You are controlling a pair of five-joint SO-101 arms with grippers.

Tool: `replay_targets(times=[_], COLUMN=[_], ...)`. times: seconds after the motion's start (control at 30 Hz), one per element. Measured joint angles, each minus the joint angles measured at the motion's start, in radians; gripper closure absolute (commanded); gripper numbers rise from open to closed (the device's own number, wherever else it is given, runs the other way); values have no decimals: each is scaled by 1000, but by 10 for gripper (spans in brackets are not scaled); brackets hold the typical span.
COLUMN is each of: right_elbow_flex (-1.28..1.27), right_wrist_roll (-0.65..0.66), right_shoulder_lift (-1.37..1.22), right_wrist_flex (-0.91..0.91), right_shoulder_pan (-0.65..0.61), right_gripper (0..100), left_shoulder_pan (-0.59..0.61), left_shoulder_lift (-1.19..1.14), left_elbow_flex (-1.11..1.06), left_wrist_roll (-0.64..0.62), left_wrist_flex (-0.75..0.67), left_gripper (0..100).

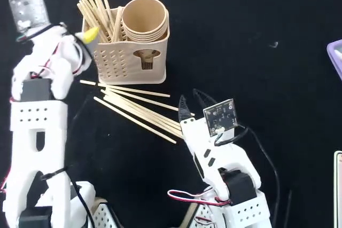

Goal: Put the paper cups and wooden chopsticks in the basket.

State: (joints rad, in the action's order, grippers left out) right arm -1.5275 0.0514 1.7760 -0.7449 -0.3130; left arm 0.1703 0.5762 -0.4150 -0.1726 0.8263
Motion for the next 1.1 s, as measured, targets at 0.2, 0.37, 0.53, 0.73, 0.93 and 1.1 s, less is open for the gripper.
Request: replay_targets(times=[0.2, 0.37, 0.53, 0.73, 0.93, 1.1], right_elbow_flex=[0, 0, 0, 0, 0, 0], right_wrist_roll=[0, 0, 0, 0, 0, 0], right_shoulder_lift=[0, 0, 0, 0, 0, 0], right_wrist_flex=[0, 0, 0, 0, 0, 0], right_shoulder_pan=[0, 0, 0, 0, 0, 0], right_gripper=[882, 882, 882, 882, 882, 882], left_shoulder_pan=[120, 195, 290, 359, 500, 586], left_shoulder_lift=[3, 3, 3, 3, 3, 3], left_elbow_flex=[44, 92, 143, 210, 322, 397], left_wrist_roll=[-2, -3, -3, -8, -14, -14], left_wrist_flex=[264, 414, 430, 431, 431, 431], left_gripper=[712, 712, 712, 712, 712, 712])
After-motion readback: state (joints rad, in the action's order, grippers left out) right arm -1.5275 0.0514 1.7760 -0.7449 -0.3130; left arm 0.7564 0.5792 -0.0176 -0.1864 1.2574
